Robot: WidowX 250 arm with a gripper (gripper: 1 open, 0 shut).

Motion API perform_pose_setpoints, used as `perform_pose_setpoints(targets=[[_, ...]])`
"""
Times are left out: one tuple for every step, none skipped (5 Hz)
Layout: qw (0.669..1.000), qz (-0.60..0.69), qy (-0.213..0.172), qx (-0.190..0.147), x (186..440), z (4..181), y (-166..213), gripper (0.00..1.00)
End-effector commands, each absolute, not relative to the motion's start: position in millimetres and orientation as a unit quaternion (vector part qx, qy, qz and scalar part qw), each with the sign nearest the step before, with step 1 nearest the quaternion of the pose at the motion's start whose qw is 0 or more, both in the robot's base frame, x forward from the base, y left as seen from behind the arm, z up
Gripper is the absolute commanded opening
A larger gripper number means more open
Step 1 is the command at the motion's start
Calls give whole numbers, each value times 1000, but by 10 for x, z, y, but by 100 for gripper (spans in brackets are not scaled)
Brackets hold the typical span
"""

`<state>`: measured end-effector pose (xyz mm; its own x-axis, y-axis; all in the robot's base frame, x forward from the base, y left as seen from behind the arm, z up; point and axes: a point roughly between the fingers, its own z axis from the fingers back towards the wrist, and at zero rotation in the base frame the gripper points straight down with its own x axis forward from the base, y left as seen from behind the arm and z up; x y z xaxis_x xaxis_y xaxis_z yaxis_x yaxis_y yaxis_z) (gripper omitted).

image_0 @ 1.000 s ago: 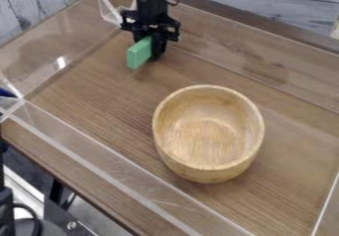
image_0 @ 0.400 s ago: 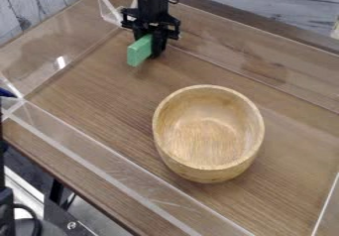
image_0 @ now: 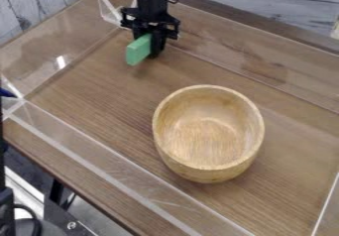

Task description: Remove the green block from inside the brown bowl and put it on the table

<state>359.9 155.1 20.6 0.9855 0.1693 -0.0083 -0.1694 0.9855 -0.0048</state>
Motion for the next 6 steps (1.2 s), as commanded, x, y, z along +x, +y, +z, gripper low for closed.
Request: perform_pose_setpoints(targets=[[996, 92, -8, 5, 3651, 259, 1617, 0], [996, 93, -5, 5, 3653, 249, 1622, 0], [996, 93, -2, 5, 3655, 247, 1628, 0], [996, 93, 0, 5, 3658, 240, 1634, 0], [996, 93, 3, 6, 3664, 239, 1640, 0], [996, 92, 6, 6, 3670, 234, 1644, 0]])
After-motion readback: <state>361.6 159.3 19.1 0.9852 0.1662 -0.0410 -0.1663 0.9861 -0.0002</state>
